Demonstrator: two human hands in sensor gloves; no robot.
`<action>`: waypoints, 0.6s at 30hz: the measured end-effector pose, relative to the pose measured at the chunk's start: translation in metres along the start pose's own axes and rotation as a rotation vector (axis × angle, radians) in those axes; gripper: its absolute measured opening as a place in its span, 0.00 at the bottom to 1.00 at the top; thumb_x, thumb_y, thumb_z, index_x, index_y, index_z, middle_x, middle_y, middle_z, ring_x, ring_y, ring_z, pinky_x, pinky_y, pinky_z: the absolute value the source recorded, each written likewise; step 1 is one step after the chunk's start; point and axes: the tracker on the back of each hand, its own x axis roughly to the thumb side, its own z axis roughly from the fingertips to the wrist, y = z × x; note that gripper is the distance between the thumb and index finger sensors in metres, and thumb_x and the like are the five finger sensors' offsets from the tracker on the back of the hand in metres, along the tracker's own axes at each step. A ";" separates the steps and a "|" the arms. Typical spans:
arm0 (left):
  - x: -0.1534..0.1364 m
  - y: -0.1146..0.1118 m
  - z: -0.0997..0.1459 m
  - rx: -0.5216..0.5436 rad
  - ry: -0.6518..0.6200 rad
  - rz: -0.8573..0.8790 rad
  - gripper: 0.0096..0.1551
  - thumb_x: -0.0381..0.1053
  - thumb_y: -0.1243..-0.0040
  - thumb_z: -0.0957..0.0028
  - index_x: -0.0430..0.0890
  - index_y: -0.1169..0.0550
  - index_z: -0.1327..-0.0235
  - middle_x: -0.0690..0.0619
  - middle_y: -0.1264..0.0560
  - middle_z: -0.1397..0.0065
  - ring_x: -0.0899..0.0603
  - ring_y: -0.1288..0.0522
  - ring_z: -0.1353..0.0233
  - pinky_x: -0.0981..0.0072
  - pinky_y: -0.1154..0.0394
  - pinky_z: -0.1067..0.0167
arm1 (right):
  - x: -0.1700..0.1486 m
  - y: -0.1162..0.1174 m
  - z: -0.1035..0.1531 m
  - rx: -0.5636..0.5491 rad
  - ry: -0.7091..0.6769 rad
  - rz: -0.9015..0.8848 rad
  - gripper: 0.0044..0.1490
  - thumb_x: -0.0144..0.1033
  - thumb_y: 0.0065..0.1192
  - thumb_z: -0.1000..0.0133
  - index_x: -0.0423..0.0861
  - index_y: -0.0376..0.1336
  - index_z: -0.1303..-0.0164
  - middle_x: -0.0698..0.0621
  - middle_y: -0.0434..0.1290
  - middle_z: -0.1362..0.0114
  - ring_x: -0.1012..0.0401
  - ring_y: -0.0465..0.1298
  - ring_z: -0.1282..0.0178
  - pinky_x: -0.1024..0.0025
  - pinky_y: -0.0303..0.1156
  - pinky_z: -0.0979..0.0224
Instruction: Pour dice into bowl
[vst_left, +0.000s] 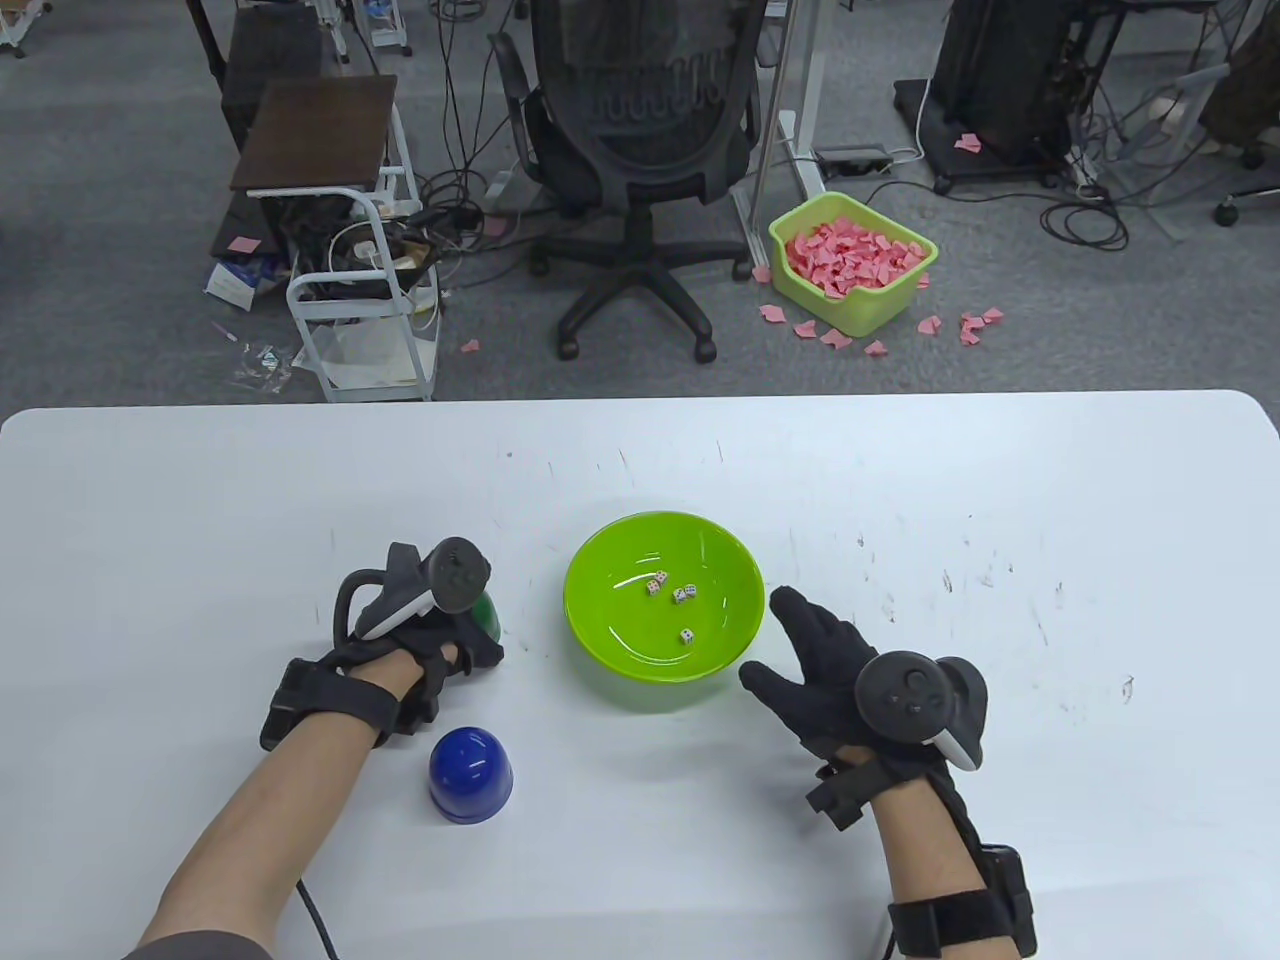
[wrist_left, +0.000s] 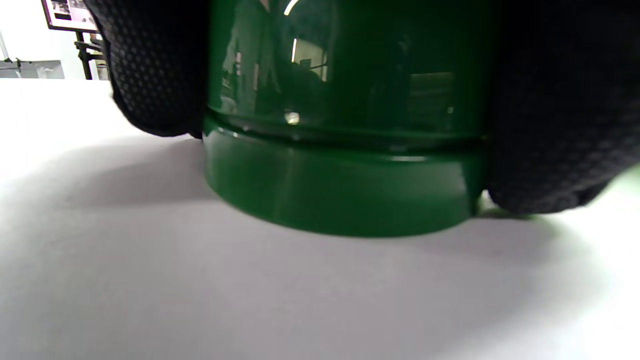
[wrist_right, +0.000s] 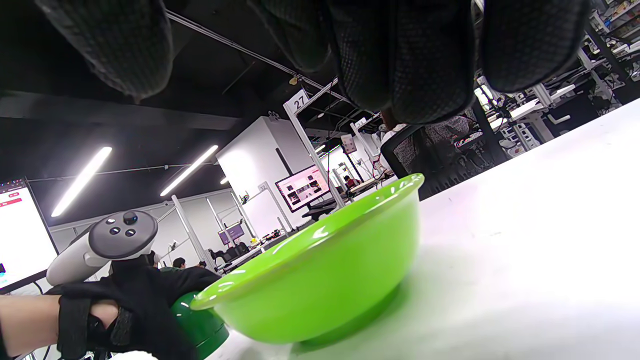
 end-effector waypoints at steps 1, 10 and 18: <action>0.000 0.000 0.000 0.000 -0.003 -0.001 0.63 0.70 0.13 0.76 0.53 0.36 0.31 0.40 0.27 0.29 0.34 0.16 0.36 0.46 0.14 0.41 | 0.000 0.000 0.000 -0.002 -0.001 -0.001 0.54 0.60 0.62 0.40 0.32 0.53 0.17 0.26 0.67 0.22 0.30 0.72 0.35 0.26 0.67 0.34; -0.003 0.050 0.011 0.079 -0.041 0.114 0.63 0.69 0.14 0.74 0.52 0.37 0.29 0.40 0.29 0.27 0.33 0.18 0.33 0.46 0.16 0.39 | 0.009 0.003 -0.001 -0.046 -0.026 0.001 0.56 0.60 0.65 0.41 0.33 0.52 0.17 0.27 0.66 0.21 0.30 0.72 0.34 0.25 0.66 0.33; 0.032 0.091 0.037 0.130 -0.164 0.234 0.63 0.69 0.14 0.73 0.52 0.37 0.29 0.39 0.29 0.27 0.32 0.19 0.33 0.45 0.16 0.39 | 0.026 0.014 0.000 -0.100 -0.048 0.012 0.59 0.60 0.67 0.41 0.33 0.47 0.15 0.28 0.63 0.19 0.30 0.69 0.32 0.24 0.63 0.32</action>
